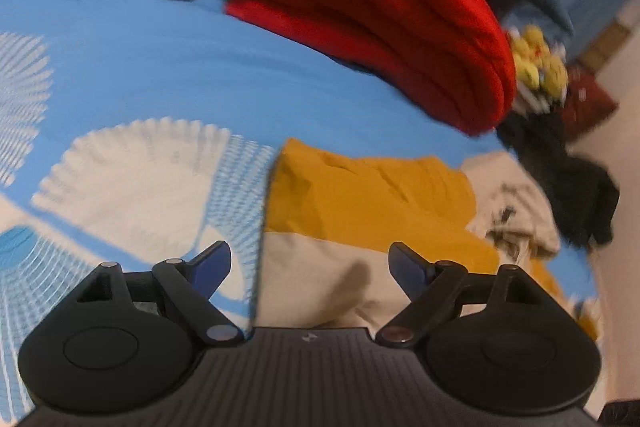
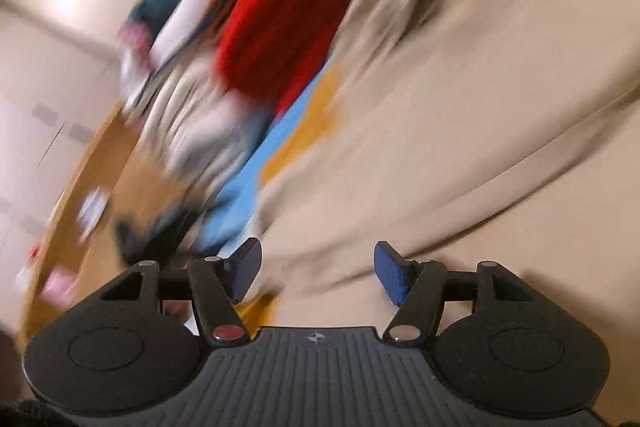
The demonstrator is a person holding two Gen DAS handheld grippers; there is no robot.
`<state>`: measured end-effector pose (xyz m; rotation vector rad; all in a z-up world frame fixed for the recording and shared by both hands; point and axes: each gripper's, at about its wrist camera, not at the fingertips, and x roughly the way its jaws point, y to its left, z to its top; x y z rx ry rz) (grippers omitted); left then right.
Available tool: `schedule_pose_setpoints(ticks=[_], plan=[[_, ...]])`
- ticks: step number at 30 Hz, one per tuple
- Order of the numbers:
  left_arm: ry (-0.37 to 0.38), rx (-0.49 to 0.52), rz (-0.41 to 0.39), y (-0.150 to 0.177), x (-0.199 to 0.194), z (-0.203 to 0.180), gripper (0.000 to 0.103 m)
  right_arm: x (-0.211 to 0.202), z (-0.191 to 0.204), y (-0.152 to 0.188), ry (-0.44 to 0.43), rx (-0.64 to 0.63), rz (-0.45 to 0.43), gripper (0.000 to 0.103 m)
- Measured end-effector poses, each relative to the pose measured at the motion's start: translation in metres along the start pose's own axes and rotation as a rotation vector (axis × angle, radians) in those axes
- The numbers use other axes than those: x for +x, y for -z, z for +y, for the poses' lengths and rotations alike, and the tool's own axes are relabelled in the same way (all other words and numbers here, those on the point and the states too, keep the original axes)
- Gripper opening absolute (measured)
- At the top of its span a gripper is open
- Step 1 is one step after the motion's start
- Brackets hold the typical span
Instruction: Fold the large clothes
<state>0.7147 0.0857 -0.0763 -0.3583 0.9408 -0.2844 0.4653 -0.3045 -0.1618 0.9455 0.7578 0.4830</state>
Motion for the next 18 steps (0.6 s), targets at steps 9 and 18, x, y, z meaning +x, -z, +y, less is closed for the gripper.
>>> schedule_pose_setpoints(ticks=[9, 18], plan=[[-0.053, 0.142, 0.056, -0.007, 0.050, -0.018, 0.018, 0.162, 0.034, 0.041, -0.026, 0.208, 0.114, 0.060], [-0.186, 0.173, -0.022, -0.006, 0.064, -0.027, 0.006, 0.155, 0.045, 0.087, 0.044, -0.006, 0.193, 0.000]])
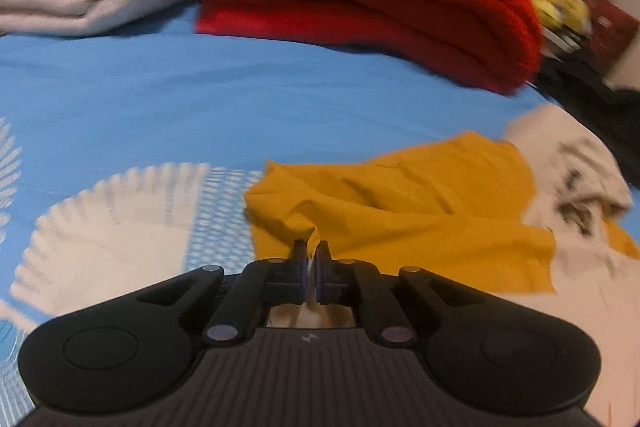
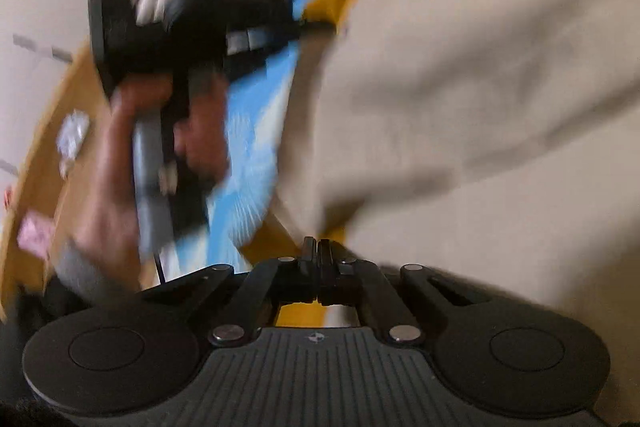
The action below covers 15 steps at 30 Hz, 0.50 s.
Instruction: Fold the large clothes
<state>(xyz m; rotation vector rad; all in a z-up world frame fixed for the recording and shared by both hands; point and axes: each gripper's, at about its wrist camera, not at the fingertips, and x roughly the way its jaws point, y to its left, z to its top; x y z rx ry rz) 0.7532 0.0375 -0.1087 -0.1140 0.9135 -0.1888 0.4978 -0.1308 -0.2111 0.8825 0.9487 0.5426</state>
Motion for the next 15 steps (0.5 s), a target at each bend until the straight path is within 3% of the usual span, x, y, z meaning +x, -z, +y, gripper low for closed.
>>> schedule_pose_setpoints(ticks=[1, 2, 3, 5, 6, 8, 10, 12, 14, 15], plan=[[0.005, -0.017, -0.007, 0.001, -0.003, 0.002, 0.008, 0.001, 0.000, -0.002, 0.001, -0.018, 0.016, 0.000], [0.014, -0.031, -0.012, 0.003, -0.008, 0.005, 0.023, -0.004, 0.000, -0.001, -0.008, -0.028, 0.016, 0.000], [0.026, -0.042, 0.004, 0.006, -0.015, 0.008, 0.057, -0.014, 0.001, -0.003, -0.006, -0.009, 0.032, 0.004], [0.062, -0.033, 0.001, 0.015, -0.038, 0.012, 0.091, -0.047, 0.004, -0.011, -0.041, -0.014, 0.045, 0.008], [0.053, -0.018, -0.028, 0.023, -0.052, 0.010, 0.096, -0.068, 0.004, -0.012, -0.047, -0.051, 0.018, 0.014], [0.057, 0.040, -0.043, 0.037, -0.071, 0.002, 0.096, -0.134, 0.002, -0.023, 0.035, -0.172, -0.148, 0.036], [0.075, 0.095, -0.012, 0.054, -0.077, -0.010, 0.096, -0.194, -0.010, -0.038, 0.196, -0.247, -0.353, 0.037], [0.030, 0.179, 0.035, 0.073, -0.070, -0.026, 0.096, -0.236, -0.034, -0.060, 0.391, -0.246, -0.485, 0.040], [-0.070, 0.279, 0.095, 0.094, -0.052, -0.038, 0.102, -0.250, -0.067, -0.079, 0.535, -0.217, -0.491, 0.039], [-0.103, 0.294, 0.121, 0.100, -0.046, -0.040, 0.103, -0.252, -0.091, -0.086, 0.627, -0.180, -0.427, 0.036]])
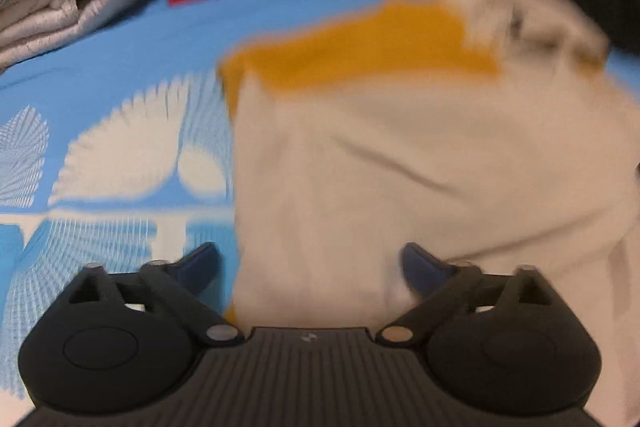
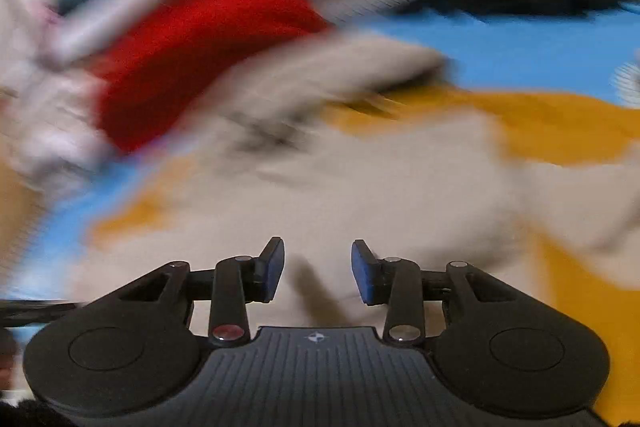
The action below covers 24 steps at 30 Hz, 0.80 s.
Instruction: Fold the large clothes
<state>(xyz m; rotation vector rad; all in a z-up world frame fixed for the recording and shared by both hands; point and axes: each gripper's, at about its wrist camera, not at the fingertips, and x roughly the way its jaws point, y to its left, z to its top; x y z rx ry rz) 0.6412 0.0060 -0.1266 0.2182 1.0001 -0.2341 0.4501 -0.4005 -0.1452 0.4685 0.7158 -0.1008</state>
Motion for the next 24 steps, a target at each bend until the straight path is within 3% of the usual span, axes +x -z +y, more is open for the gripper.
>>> schedule_pose_setpoints(ticks=[1, 3, 5, 7, 9, 10, 12, 14, 17, 18, 21, 24], plan=[[-0.006, -0.030, -0.006, 0.004, 0.000, 0.001, 0.103, 0.009, -0.014, 0.003, 0.010, 0.005, 0.049, 0.022], [-0.015, -0.109, 0.021, 0.001, -0.009, 0.009, 0.103, -0.010, -0.038, 0.010, -0.054, 0.045, 0.016, 0.017], [-0.017, -0.164, -0.003, 0.001, -0.027, 0.017, 0.103, -0.042, -0.061, 0.005, -0.129, 0.197, -0.010, 0.038], [-0.018, -0.212, -0.048, 0.005, -0.051, 0.022, 0.103, -0.088, -0.099, 0.000, -0.147, 0.249, -0.167, 0.053], [0.006, -0.261, -0.076, 0.014, -0.076, 0.025, 0.103, -0.127, -0.148, -0.009, -0.001, 0.259, -0.361, 0.059], [0.026, -0.280, -0.088, 0.020, -0.087, 0.025, 0.103, -0.140, -0.181, -0.015, 0.105, 0.326, -0.423, 0.058], [0.053, -0.308, -0.088, 0.032, -0.101, 0.021, 0.103, -0.157, -0.246, -0.017, 0.211, 0.512, -0.497, 0.056], [0.060, -0.326, -0.069, 0.043, -0.108, 0.016, 0.103, -0.162, -0.302, -0.009, 0.285, 0.659, -0.512, 0.045], [0.047, -0.341, -0.038, 0.055, -0.109, 0.005, 0.103, -0.147, -0.349, 0.011, 0.247, 0.736, -0.473, 0.041], [0.040, -0.340, -0.032, 0.057, -0.108, 0.003, 0.103, -0.132, -0.350, 0.012, 0.224, 0.748, -0.452, 0.041], [0.011, -0.347, -0.017, 0.061, -0.106, -0.006, 0.103, -0.107, -0.350, -0.005, 0.196, 0.734, -0.512, 0.039], [0.003, -0.365, -0.016, 0.057, -0.105, -0.009, 0.103, -0.087, -0.363, -0.026, 0.197, 0.771, -0.551, 0.045]])
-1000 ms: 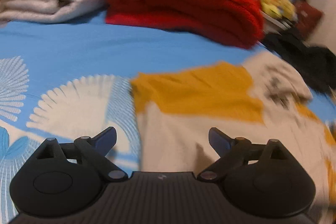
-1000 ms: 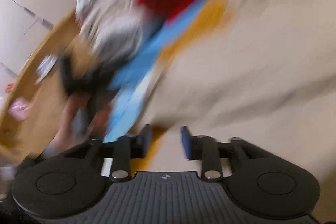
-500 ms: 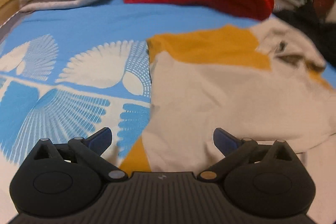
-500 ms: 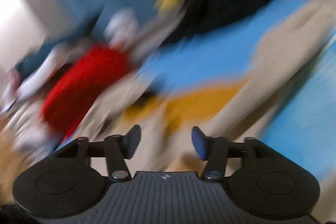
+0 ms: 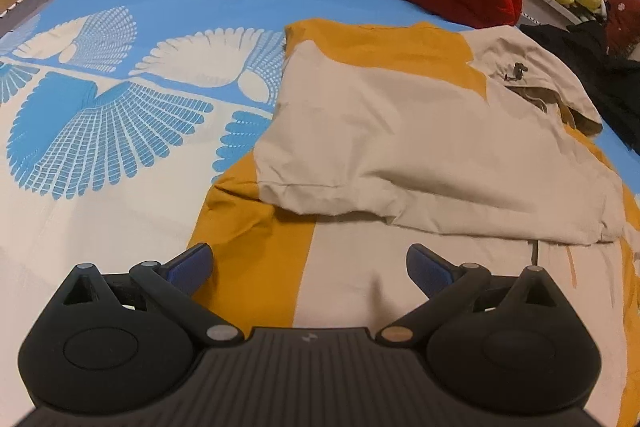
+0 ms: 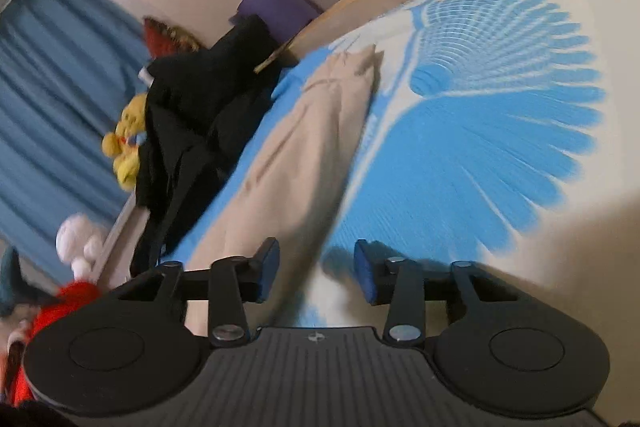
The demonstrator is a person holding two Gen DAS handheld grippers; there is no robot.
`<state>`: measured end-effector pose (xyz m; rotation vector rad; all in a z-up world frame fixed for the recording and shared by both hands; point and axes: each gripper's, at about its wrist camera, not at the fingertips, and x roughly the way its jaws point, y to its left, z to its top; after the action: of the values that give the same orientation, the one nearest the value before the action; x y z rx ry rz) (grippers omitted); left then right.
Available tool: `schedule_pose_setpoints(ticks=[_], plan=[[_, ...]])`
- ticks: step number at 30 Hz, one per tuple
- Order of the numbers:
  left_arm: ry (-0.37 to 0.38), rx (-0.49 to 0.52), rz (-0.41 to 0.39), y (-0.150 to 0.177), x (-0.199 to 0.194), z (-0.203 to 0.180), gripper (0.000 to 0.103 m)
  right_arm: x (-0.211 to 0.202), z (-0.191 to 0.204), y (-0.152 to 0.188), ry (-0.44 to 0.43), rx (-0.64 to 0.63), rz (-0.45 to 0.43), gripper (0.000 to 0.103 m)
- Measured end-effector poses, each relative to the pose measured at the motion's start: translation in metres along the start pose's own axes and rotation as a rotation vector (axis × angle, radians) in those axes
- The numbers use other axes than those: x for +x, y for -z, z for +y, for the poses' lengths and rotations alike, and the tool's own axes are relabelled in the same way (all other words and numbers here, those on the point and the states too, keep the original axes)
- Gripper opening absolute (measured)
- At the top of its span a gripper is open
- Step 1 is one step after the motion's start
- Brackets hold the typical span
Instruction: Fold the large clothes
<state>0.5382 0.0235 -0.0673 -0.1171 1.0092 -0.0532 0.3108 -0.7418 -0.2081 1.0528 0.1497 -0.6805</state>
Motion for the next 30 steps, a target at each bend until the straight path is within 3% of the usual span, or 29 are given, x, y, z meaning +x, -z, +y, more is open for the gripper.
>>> schedule_pose_setpoints(ticks=[3, 4, 5, 6, 8, 11, 13, 15, 18, 21, 23, 27, 30], plan=[[-0.006, -0.005, 0.001, -0.003, 0.004, -0.005, 0.103, 0.028, 0.007, -0.012, -0.003, -0.053, -0.036, 0.063], [-0.007, -0.004, 0.007, -0.002, 0.006, -0.007, 0.103, 0.035, 0.010, -0.013, -0.010, -0.078, -0.048, 0.073], [-0.009, -0.002, 0.011, -0.002, 0.007, -0.010, 0.103, 0.043, 0.013, -0.014, -0.014, -0.099, -0.055, 0.077], [-0.011, 0.002, 0.016, -0.001, 0.008, -0.012, 0.103, 0.047, 0.015, -0.014, -0.012, -0.130, -0.051, 0.075], [-0.011, 0.013, 0.025, 0.000, 0.009, -0.017, 0.103, 0.052, 0.022, -0.012, 0.025, -0.184, -0.046, 0.002], [-0.002, 0.027, 0.016, -0.001, 0.003, -0.022, 0.103, 0.027, 0.017, -0.024, 0.042, -0.025, -0.101, 0.002], [0.005, 0.027, 0.002, -0.003, -0.002, -0.023, 0.103, -0.011, 0.025, -0.037, 0.103, 0.075, -0.105, 0.002], [0.010, 0.014, -0.006, -0.005, -0.006, -0.022, 0.103, -0.059, 0.047, -0.051, 0.077, 0.041, -0.151, 0.002], [0.020, -0.005, -0.003, -0.004, -0.011, -0.022, 0.103, -0.101, 0.073, -0.075, 0.024, -0.057, -0.203, 0.007], [0.037, 0.000, -0.008, -0.003, -0.019, -0.023, 0.103, -0.105, 0.052, -0.097, 0.145, -0.010, -0.169, 0.016], [0.042, 0.015, -0.021, -0.003, -0.025, -0.023, 0.103, -0.123, 0.013, -0.097, 0.275, 0.074, -0.201, 0.059], [0.031, -0.005, -0.012, -0.005, -0.021, -0.023, 0.103, -0.166, -0.070, -0.077, 0.307, 0.155, -0.226, 0.062], [0.028, -0.015, 0.001, -0.003, -0.016, -0.028, 0.103, -0.189, -0.106, -0.063, 0.147, 0.275, -0.205, 0.060]])
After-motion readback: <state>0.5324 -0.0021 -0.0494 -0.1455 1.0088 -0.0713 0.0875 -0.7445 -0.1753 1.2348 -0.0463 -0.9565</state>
